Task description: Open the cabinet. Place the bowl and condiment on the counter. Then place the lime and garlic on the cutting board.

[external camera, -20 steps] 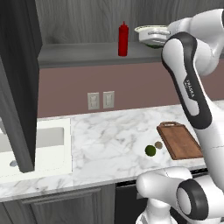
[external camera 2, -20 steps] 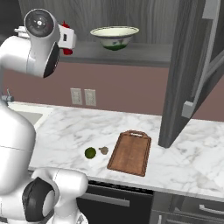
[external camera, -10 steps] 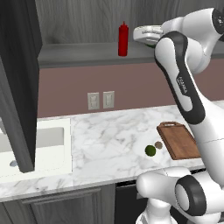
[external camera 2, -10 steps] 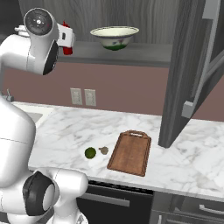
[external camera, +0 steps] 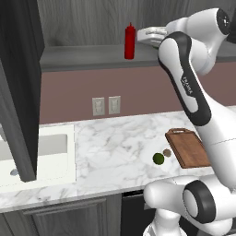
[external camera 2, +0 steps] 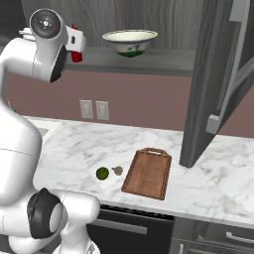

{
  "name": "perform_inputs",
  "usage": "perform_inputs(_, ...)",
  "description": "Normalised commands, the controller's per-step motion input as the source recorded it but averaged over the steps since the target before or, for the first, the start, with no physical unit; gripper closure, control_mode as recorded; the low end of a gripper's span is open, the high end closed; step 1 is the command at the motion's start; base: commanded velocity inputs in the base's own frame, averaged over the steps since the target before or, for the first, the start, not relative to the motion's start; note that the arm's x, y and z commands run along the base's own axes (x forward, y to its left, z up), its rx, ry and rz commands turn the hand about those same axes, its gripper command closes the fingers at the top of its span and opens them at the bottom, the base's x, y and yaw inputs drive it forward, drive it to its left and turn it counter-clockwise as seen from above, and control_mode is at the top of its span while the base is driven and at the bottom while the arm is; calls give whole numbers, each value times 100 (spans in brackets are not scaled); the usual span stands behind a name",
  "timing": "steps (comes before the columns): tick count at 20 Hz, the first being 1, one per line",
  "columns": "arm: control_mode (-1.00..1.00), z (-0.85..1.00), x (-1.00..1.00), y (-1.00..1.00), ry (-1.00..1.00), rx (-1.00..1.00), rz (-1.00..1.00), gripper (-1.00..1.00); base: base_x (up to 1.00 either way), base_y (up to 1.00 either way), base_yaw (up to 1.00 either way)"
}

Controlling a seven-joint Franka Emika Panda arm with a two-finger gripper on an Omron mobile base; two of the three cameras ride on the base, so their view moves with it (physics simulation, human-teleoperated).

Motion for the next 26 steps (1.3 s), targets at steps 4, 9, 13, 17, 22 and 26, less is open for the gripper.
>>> perform_inputs(4,-100,-1,12,8,0,-2,0,-100,0,0,0)
perform_inputs(9,-100,-2,6,3,0,-4,0,-100,0,0,0)
perform_inputs(13,-100,-2,0,0,0,-6,0,-100,0,0,0)
perform_inputs(17,-100,0,0,0,0,-5,0,-100,0,0,0)
perform_inputs(22,-100,-1,2,0,0,-3,0,-100,0,0,0)
perform_inputs(26,-100,-4,3,0,0,-3,0,-100,0,0,0)
